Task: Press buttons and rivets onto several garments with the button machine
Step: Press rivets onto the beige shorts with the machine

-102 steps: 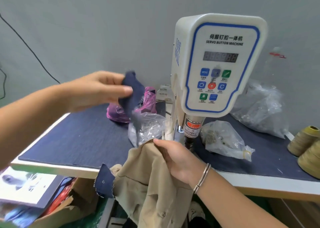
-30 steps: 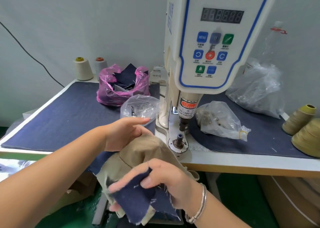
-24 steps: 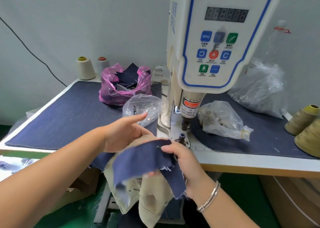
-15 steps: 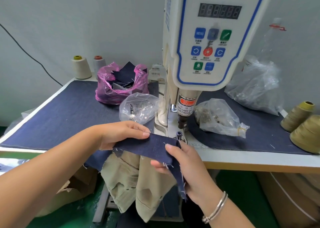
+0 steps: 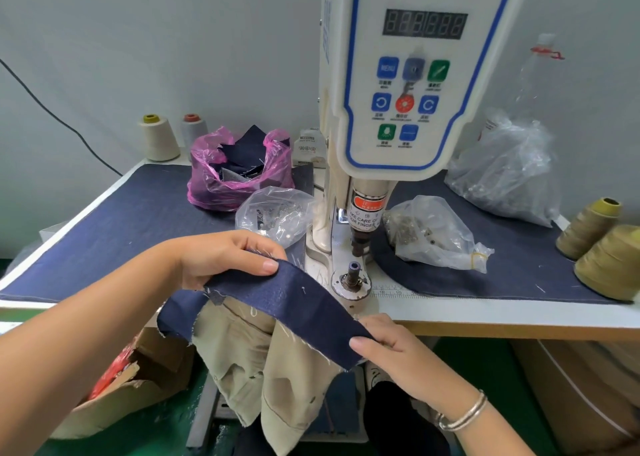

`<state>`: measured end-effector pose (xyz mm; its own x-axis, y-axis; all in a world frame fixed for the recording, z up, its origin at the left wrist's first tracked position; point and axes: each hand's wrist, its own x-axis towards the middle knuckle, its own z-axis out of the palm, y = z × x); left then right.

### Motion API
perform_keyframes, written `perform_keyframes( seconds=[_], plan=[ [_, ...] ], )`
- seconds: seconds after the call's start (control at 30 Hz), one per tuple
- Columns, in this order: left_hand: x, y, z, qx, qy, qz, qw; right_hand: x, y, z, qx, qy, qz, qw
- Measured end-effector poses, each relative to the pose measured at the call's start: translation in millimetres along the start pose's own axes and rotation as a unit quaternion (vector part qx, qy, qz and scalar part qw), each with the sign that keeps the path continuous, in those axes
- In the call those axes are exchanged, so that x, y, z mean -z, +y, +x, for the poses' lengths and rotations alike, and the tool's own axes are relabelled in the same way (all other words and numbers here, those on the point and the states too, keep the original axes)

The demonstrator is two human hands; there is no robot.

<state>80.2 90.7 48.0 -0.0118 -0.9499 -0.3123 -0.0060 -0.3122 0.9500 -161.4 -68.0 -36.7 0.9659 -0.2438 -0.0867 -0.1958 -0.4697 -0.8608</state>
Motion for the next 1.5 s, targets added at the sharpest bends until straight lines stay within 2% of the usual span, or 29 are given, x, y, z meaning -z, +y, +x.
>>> perform_keyframes(
  seconds=[0.17,0.3,0.4,0.53,0.73,0.8,0.9,0.97,1.13,1.33,1.5],
  plan=[
    [9,-2,0,0.023,0.028,0.052,0.998,13,-2,-3,0.004,0.081,0.150,0.985],
    [16,-9,6,0.050,0.064,0.161,0.984,33,6,1,0.024,0.155,0.361,0.919],
    [18,-22,14,0.074,0.090,0.223,0.968,42,12,9,0.033,0.174,0.426,0.887],
    [14,-36,22,0.061,0.102,0.265,0.957,47,18,21,0.023,0.194,0.435,0.879],
    [13,-45,25,0.014,0.097,0.122,0.988,62,22,28,0.008,0.220,0.393,0.893],
    [13,-42,28,0.023,0.089,0.133,0.987,68,23,29,0.012,0.220,0.387,0.895],
    [11,-37,31,0.055,0.077,0.210,0.973,75,26,26,0.016,0.224,0.385,0.895],
    [7,-39,33,0.046,0.084,0.245,0.965,77,32,22,0.017,0.226,0.392,0.891],
    [-5,-47,37,-0.054,0.089,0.170,0.980,80,48,12,0.017,0.242,0.428,0.871],
    [-6,-42,41,-0.015,0.075,0.216,0.973,86,50,8,0.029,0.255,0.434,0.864],
    [-2,-45,41,-0.032,0.124,0.168,0.977,87,50,9,0.028,0.257,0.436,0.862]
  ],
)
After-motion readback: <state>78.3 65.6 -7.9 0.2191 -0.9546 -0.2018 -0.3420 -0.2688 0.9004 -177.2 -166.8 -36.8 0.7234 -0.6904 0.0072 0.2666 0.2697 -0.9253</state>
